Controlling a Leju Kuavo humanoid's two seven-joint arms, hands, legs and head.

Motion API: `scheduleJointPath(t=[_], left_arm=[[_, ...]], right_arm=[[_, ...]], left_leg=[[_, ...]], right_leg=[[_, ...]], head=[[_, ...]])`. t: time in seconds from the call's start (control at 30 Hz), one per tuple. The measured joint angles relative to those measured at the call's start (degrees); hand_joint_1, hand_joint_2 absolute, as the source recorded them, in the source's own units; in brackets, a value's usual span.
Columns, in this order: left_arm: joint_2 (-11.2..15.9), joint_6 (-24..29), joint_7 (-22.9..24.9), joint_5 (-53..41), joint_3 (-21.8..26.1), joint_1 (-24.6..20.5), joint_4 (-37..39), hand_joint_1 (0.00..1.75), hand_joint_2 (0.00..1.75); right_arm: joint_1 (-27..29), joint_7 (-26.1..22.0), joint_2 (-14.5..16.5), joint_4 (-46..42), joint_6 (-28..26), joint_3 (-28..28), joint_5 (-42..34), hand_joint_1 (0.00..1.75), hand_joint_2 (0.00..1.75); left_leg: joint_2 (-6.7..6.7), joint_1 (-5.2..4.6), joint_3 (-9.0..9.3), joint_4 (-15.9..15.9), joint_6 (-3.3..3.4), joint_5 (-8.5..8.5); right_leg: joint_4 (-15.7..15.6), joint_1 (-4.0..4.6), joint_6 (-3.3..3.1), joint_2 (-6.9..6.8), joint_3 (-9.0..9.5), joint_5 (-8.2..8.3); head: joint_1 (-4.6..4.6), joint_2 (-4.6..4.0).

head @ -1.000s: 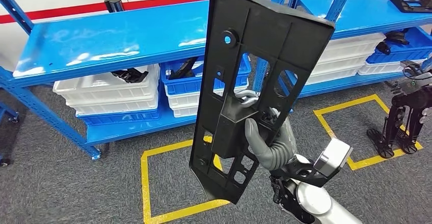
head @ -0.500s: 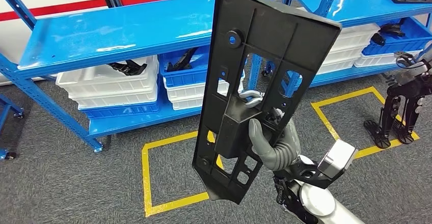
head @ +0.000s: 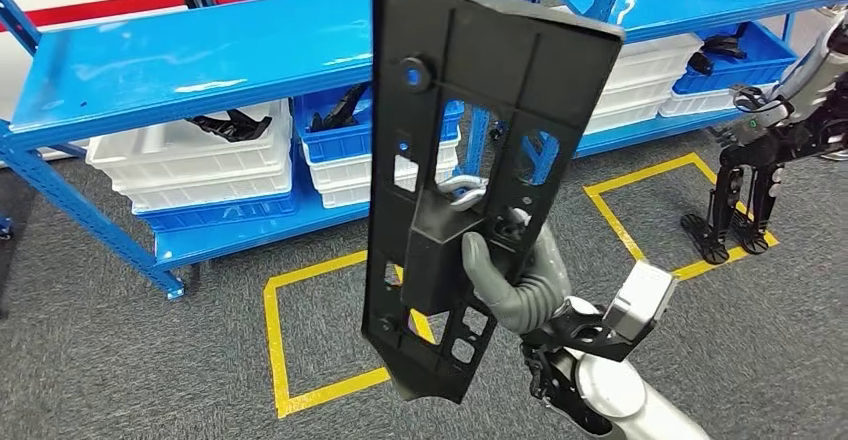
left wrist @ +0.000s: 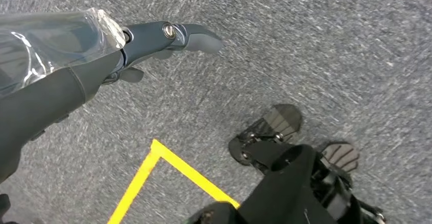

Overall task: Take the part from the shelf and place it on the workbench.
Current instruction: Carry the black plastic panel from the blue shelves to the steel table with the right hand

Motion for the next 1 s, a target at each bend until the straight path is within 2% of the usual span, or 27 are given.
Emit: scheduleJointPath(t=[0.03,0.1,0.13,0.17,0.2,0.23,0.3,0.33,0.37,0.43,0.5,0.57,0.6,0.63,0.67,0.7,0.73,0.8,0.83,0.87,0.9,0.93,0.97,1.0], left_arm=[[0.08,-0.09,0.05,0.01,0.01,0.04,0.00,0.00,1.75],[0.26,-0.11,0.35,0.10,0.03,0.22,0.00,0.00,1.75],[0.31,-0.15,0.64,0.14,0.03,0.32,0.00,0.00,1.75],[0.33,-0.19,0.97,0.22,0.03,0.39,0.00,0.00,1.75],[0.34,-0.23,1.26,0.27,0.03,0.43,0.00,0.00,1.75],[0.35,-0.27,1.42,0.31,0.03,0.41,0.00,0.00,1.75],[0.49,-0.27,1.41,0.32,0.04,0.34,0.00,0.00,1.75],[0.68,-0.27,1.31,0.25,0.05,0.32,0.00,0.00,1.75],[0.88,-0.26,1.15,0.16,0.05,0.33,0.00,0.00,1.75],[1.41,-0.07,0.53,-0.01,0.05,0.31,0.00,0.00,1.75],[1.91,0.37,-0.60,-0.07,0.04,0.23,0.00,0.00,1.75],[2.39,0.81,-1.67,-0.11,0.04,0.25,0.00,0.00,1.75],[2.63,0.95,-2.01,-0.11,0.04,0.32,0.00,0.00,1.75],[2.87,1.03,-2.23,-0.13,0.04,0.41,0.00,0.00,1.75],[3.06,1.08,-2.41,-0.15,0.04,0.47,0.00,0.00,1.75],[3.24,1.14,-2.56,-0.19,0.03,0.48,0.00,0.00,1.75],[3.38,1.18,-2.67,-0.23,0.03,0.46,0.00,0.00,1.75],[3.56,1.17,-2.46,-0.36,0.03,0.41,0.00,0.00,1.75],[3.61,1.09,-2.10,-0.42,0.04,0.41,0.00,0.00,1.75],[3.63,0.97,-1.56,-0.48,0.04,0.44,0.00,0.00,1.75],[3.63,0.79,-0.83,-0.54,0.04,0.45,0.00,0.00,1.75],[3.59,0.58,-0.08,-0.59,0.04,0.45,0.00,0.00,1.75],[3.56,0.34,0.66,-0.65,0.03,0.41,0.00,0.00,1.75],[3.54,0.12,1.35,-0.69,0.03,0.37,0.00,0.00,1.75]], right_arm=[[-0.29,0.03,0.20,0.18,0.09,0.30,0.09,1.75,1.75],[-0.74,0.04,0.57,0.57,0.17,0.86,0.22,1.75,1.75],[-0.87,0.06,0.73,0.82,0.23,1.11,0.26,1.75,1.75],[-1.04,0.08,0.93,1.09,0.35,1.41,0.30,1.75,1.75],[-1.29,0.06,1.13,1.35,0.51,1.74,0.36,1.75,1.75],[-1.63,-0.06,1.36,1.57,0.72,2.09,0.42,1.75,1.75],[-2.28,-0.69,1.96,1.85,1.11,2.73,0.53,1.75,1.75],[-2.50,-1.16,2.35,1.95,1.27,3.04,0.55,1.75,1.75],[-2.61,-1.69,2.74,2.07,1.45,3.37,0.53,1.75,1.75],[-2.62,-2.84,3.40,2.49,1.96,4.01,0.27,1.75,1.75],[-2.66,-3.91,4.02,3.06,2.64,4.46,-0.20,1.75,1.75],[-2.86,-4.56,4.76,3.65,3.16,4.92,-0.59,1.75,1.75],[-2.93,-4.70,5.12,3.98,3.31,5.16,-0.71,1.75,1.75],[-2.96,-4.80,5.41,4.34,3.43,5.39,-0.78,1.75,1.75],[-2.96,-4.86,5.64,4.67,3.52,5.57,-0.83,1.75,1.75],[-2.96,-4.92,5.84,4.96,3.60,5.72,-0.90,1.75,1.75],[-2.99,-4.99,6.03,5.18,3.69,5.85,-0.98,1.75,1.75],[-3.23,-5.14,6.45,5.48,3.82,6.08,-1.16,1.75,1.75],[-3.46,-5.20,6.69,5.63,3.88,6.20,-1.25,1.75,1.75],[-3.69,-5.25,6.89,5.77,3.93,6.30,-1.30,1.75,1.75],[-3.87,-5.30,7.02,5.87,3.97,6.39,-1.34,1.75,1.75],[-3.95,-5.34,7.10,5.94,4.02,6.49,-1.35,1.75,1.75],[-3.96,-5.41,7.13,5.97,4.03,6.57,-1.36,1.75,1.75],[-3.99,-5.48,7.13,6.00,4.05,6.64,-1.38,1.75,1.75]], left_leg=[[0.46,0.00,-0.27,-0.06,0.42,0.28],[1.45,-0.27,-0.80,-0.01,0.90,0.61],[1.96,-0.42,-0.99,0.02,0.99,0.73],[2.49,-0.55,-1.11,0.07,1.03,0.81],[3.01,-0.65,-1.16,0.15,1.02,0.85],[3.54,-0.74,-1.15,0.25,0.99,0.85],[4.53,-1.10,-1.19,0.55,0.80,0.77],[5.00,-1.31,-1.31,0.69,0.60,0.78],[5.51,-1.50,-1.47,0.82,0.39,0.79],[6.39,-1.59,-1.77,1.06,-0.12,0.74],[5.03,-1.32,-2.66,3.16,-0.81,-0.97],[2.71,-0.99,-5.49,9.87,-1.45,-4.98],[2.22,-0.90,-7.34,14.20,-1.65,-6.98],[2.06,-0.83,-8.77,17.59,-1.78,-8.15],[2.01,-0.76,-9.37,19.13,-1.85,-8.28],[1.95,-0.67,-8.79,18.15,-1.86,-7.24],[1.66,-0.53,-7.15,14.92,-1.83,-5.33],[-0.84,-0.07,-3.04,6.31,-1.74,-1.63],[-2.11,0.10,-1.84,3.50,-1.66,-0.72],[-3.01,0.19,-1.37,2.13,-1.55,-0.44],[-2.98,0.11,-1.44,1.92,-1.37,-0.49],[-2.38,0.12,-1.65,1.95,-1.07,-0.33],[-1.74,0.13,-1.74,1.89,-0.70,-0.12],[-1.06,0.15,-1.81,1.79,-0.29,0.11]], right_leg=[[3.28,-0.09,0.10,-0.67,-1.43,-2.10],[12.13,-0.17,0.34,-1.27,-4.97,-6.50],[15.30,-0.18,0.43,-1.32,-6.08,-7.61],[16.21,-0.17,0.45,-1.39,-6.05,-7.58],[14.54,-0.16,0.38,-1.59,-4.76,-6.47],[10.72,-0.13,0.21,-2.07,-2.38,-4.64],[1.94,0.22,-0.29,-4.33,2.54,-1.77],[-0.70,0.42,-0.55,-5.20,3.83,-1.15],[-1.80,0.60,-0.80,-5.59,4.15,-1.10],[-1.83,0.53,-1.38,-4.61,3.61,-0.84],[-1.94,0.28,-2.13,-3.61,3.20,-0.34],[-1.97,0.14,-2.70,-2.65,2.74,0.10],[-1.94,0.15,-2.85,-2.07,2.50,0.29],[-1.90,0.16,-2.87,-1.39,2.27,0.46],[-1.85,0.16,-2.83,-0.68,2.10,0.61],[-1.80,0.15,-2.74,0.04,1.98,0.74],[-1.73,0.13,-2.64,0.75,1.92,0.82],[-1.47,0.21,-2.33,2.08,1.66,0.97],[-1.31,0.28,-2.09,2.71,1.36,1.10],[-1.19,0.33,-1.78,3.34,0.97,1.28],[-1.13,0.34,-1.40,4.01,0.58,1.53],[-1.14,0.25,-1.04,4.58,0.23,1.74],[-0.89,0.24,-0.71,4.23,-0.12,1.59],[0.11,0.27,-0.38,3.16,-0.68,0.83]], head=[[0.05,0.00],[0.12,0.00],[0.13,0.00],[0.13,0.00],[0.13,0.00],[0.13,0.00],[0.13,0.00],[0.10,0.00],[0.08,0.00],[0.04,0.00],[0.01,0.00],[-0.03,0.00],[-0.03,0.00],[-0.03,0.00],[-0.03,0.00],[-0.03,0.00],[-0.03,0.00],[-0.03,0.00],[0.00,0.00],[0.02,0.00],[0.04,0.00],[0.06,0.00],[0.07,0.00],[0.15,0.00]])
